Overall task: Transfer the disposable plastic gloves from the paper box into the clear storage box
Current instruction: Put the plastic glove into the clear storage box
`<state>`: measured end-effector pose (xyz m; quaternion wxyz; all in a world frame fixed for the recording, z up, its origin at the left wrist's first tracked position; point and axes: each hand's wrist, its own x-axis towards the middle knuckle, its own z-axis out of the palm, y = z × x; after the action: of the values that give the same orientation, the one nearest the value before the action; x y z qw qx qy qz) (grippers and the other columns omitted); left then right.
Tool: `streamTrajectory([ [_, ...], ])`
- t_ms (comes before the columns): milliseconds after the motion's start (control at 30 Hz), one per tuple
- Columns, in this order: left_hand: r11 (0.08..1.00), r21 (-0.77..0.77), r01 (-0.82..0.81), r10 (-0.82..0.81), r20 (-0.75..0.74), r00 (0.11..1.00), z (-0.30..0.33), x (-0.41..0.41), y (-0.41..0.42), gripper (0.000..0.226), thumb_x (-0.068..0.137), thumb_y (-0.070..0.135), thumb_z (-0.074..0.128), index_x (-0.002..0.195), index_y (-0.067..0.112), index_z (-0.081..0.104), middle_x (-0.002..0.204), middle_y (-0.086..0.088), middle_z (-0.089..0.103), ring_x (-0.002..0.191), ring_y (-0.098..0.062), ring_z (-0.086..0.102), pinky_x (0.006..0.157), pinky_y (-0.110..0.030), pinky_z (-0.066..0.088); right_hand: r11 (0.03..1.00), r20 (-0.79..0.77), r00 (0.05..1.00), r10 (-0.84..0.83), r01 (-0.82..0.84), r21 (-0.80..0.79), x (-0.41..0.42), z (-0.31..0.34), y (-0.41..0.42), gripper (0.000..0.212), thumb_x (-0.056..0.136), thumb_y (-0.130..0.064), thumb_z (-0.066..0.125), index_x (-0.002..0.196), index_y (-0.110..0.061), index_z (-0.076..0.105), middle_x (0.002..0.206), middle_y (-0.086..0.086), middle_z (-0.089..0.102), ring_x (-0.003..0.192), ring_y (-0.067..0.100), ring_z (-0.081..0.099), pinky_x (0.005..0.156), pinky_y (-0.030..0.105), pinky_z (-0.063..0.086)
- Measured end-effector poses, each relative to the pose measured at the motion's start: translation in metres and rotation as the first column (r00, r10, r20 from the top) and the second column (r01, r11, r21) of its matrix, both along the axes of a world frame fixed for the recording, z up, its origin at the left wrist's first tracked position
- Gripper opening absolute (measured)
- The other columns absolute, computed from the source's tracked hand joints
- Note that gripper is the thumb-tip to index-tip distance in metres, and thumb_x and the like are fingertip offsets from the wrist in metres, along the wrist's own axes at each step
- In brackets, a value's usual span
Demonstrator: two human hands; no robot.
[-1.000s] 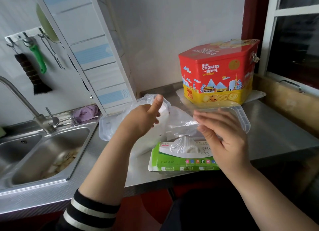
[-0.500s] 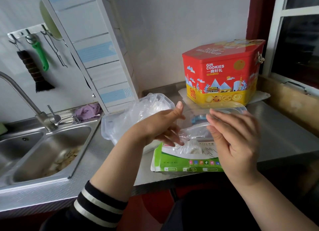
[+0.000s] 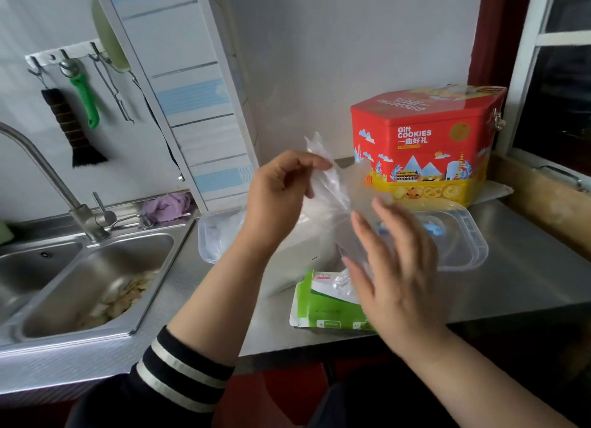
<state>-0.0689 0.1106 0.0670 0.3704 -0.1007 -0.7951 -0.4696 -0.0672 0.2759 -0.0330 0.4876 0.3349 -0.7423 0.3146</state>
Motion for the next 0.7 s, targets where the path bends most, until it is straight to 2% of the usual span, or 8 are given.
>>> streamTrajectory([
  [100,0.987,-0.032,-0.159,0.157,-0.075,0.985,-0.002,0.002,-0.034,0.044,0.085,-0.012,0.044,0.087,0.025,0.067,0.077,0.015,0.064,0.056,-0.003,0.050,0.062,-0.015,0.040,0.981,0.030,0.998,0.050,-0.055,0.188,0.026,-0.006,-0.029,0.065,0.088,-0.025,0.067,0.145,-0.013,0.037,0.152,0.013,0.030,0.141,0.034,0.030,0.112,0.055,0.029],
  [200,0.931,-0.160,-0.327,0.321,-0.064,0.945,-0.008,0.006,-0.068,0.041,0.090,-0.013,0.043,0.102,0.016,0.070,0.085,0.008,0.059,0.057,-0.011,0.056,0.062,-0.009,0.038,0.934,0.119,0.992,0.034,-0.074,0.349,0.034,-0.008,-0.053,0.073,0.087,-0.037,0.063,0.148,-0.012,0.032,0.158,0.012,0.021,0.147,0.031,0.018,0.115,0.052,0.024],
  [300,0.860,-0.249,-0.446,0.481,0.100,0.871,-0.012,0.008,-0.087,0.038,0.094,-0.005,0.045,0.117,0.016,0.067,0.111,0.003,0.061,0.062,-0.013,0.062,0.067,-0.015,0.043,0.897,0.244,0.970,-0.020,-0.090,0.432,0.019,0.008,-0.078,0.073,0.087,-0.051,0.050,0.147,-0.012,0.036,0.158,0.013,0.024,0.146,0.032,0.021,0.115,0.053,0.024],
  [367,0.786,-0.351,-0.509,0.594,0.203,0.778,-0.016,0.010,-0.097,0.034,0.095,0.007,0.051,0.123,0.020,0.064,0.127,0.002,0.060,0.087,-0.019,0.067,0.078,-0.024,0.045,0.863,0.330,0.942,-0.065,-0.113,0.492,0.008,0.030,-0.093,0.073,0.089,-0.060,0.035,0.148,-0.017,0.034,0.158,0.012,0.024,0.145,0.033,0.024,0.115,0.055,0.024],
  [467,0.706,-0.532,-0.467,0.680,0.327,0.656,-0.020,0.013,-0.108,0.037,0.094,0.024,0.059,0.130,0.018,0.059,0.135,-0.002,0.058,0.117,-0.025,0.057,0.096,-0.032,0.042,0.745,0.540,0.825,-0.164,-0.256,0.616,-0.015,0.059,-0.111,0.069,0.095,-0.064,0.017,0.154,-0.029,0.010,0.163,0.002,-0.003,0.149,0.030,-0.001,0.119,0.052,0.004],
  [500,0.680,-0.595,-0.427,0.702,0.360,0.615,-0.021,0.015,-0.111,0.041,0.093,0.029,0.060,0.132,0.018,0.058,0.136,-0.003,0.057,0.122,-0.026,0.054,0.099,-0.034,0.040,0.706,0.569,0.796,-0.206,-0.282,0.649,-0.023,0.066,-0.118,0.065,0.096,-0.063,0.015,0.153,-0.031,0.010,0.163,-0.001,-0.002,0.149,0.030,-0.001,0.118,0.052,0.002],
  [600,0.576,-0.774,-0.264,0.771,0.407,0.489,-0.024,0.015,-0.121,0.051,0.090,0.040,0.062,0.136,0.020,0.053,0.134,-0.003,0.058,0.125,-0.031,0.045,0.099,-0.035,0.037,0.599,0.624,0.728,-0.283,-0.374,0.708,-0.045,0.083,-0.141,0.061,0.099,-0.059,0.015,0.151,-0.030,0.024,0.160,0.001,0.017,0.145,0.033,0.018,0.113,0.052,0.014],
  [700,0.482,-0.871,-0.094,0.812,0.405,0.419,-0.025,0.010,-0.122,0.046,0.086,0.044,0.065,0.127,0.024,0.058,0.127,0.000,0.061,0.123,-0.030,0.043,0.097,-0.036,0.037,0.462,0.655,0.661,-0.366,-0.481,0.745,-0.058,0.093,-0.157,0.062,0.101,-0.054,0.018,0.151,-0.018,0.029,0.157,0.009,0.028,0.140,0.031,0.030,0.112,0.043,0.022],
])
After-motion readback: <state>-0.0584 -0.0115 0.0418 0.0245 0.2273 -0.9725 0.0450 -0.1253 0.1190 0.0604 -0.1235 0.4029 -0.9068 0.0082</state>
